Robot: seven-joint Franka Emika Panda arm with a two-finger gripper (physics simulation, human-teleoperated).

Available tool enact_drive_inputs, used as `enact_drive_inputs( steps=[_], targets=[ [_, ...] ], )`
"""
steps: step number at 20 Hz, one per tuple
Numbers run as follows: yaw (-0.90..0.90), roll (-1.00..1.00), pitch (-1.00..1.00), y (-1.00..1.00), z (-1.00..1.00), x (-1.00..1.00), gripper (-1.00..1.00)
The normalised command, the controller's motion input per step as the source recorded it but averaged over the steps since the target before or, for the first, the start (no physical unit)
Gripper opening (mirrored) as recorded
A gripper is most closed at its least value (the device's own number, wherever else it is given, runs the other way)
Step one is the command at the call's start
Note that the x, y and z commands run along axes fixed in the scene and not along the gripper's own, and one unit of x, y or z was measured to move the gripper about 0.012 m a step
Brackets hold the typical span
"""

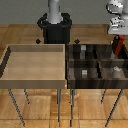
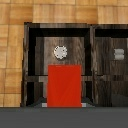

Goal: Place the box of cereal into the appropriate compartment.

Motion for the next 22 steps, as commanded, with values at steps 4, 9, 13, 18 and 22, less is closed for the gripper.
enact_drive_inputs(
  steps=[4,9,13,18,22],
  targets=[
    [0.0,0.0,0.0,0.0,0.0,-1.0,-1.0],
    [0.0,0.0,0.0,-0.6,0.0,-0.2,-1.0],
    [0.0,0.0,0.0,-0.5,0.0,0.0,-1.0],
    [0.0,0.0,0.0,0.2,-0.2,0.0,-1.0],
    [0.0,0.0,0.0,0.0,0.0,0.0,-1.0]
  ],
)
